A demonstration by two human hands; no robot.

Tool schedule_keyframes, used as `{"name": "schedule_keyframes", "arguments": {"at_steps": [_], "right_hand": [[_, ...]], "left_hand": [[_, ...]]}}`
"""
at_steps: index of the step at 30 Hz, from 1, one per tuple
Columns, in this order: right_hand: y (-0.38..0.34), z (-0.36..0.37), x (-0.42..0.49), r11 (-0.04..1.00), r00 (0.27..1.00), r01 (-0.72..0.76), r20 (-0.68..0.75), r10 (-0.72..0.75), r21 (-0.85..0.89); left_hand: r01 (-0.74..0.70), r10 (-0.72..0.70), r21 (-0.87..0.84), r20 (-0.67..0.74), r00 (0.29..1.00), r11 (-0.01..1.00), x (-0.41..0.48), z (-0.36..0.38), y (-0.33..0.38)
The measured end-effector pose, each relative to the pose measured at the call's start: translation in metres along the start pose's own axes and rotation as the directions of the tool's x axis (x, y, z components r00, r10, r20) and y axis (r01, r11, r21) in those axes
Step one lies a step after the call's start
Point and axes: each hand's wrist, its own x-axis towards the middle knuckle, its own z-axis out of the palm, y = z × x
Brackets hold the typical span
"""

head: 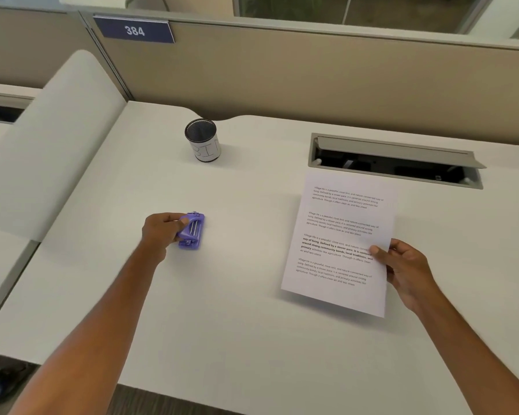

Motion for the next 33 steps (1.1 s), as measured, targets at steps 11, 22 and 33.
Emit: {"name": "schedule_keyframes", "arguments": {"at_steps": [11, 22, 33], "right_hand": [[-0.009, -0.03, -0.003, 1.0, 1.0, 0.013, -0.02, -0.012, 0.002], [-0.015, -0.098, -0.006, 1.0, 0.995, 0.008, -0.101, -0.01, -0.025], [-0.012, -0.145, -0.002, 0.992, 0.993, -0.064, -0.101, 0.054, -0.104]], "left_hand": [[-0.001, 0.053, -0.198, 0.254, 0.966, 0.98, -0.068, 0.092, 0.026], [0.029, 0.068, -0.24, 0.384, 0.921, 0.97, -0.129, 0.212, 0.034], [0.074, 0.007, -0.184, 0.408, 0.913, 0.98, -0.156, 0.284, 0.022]]}}
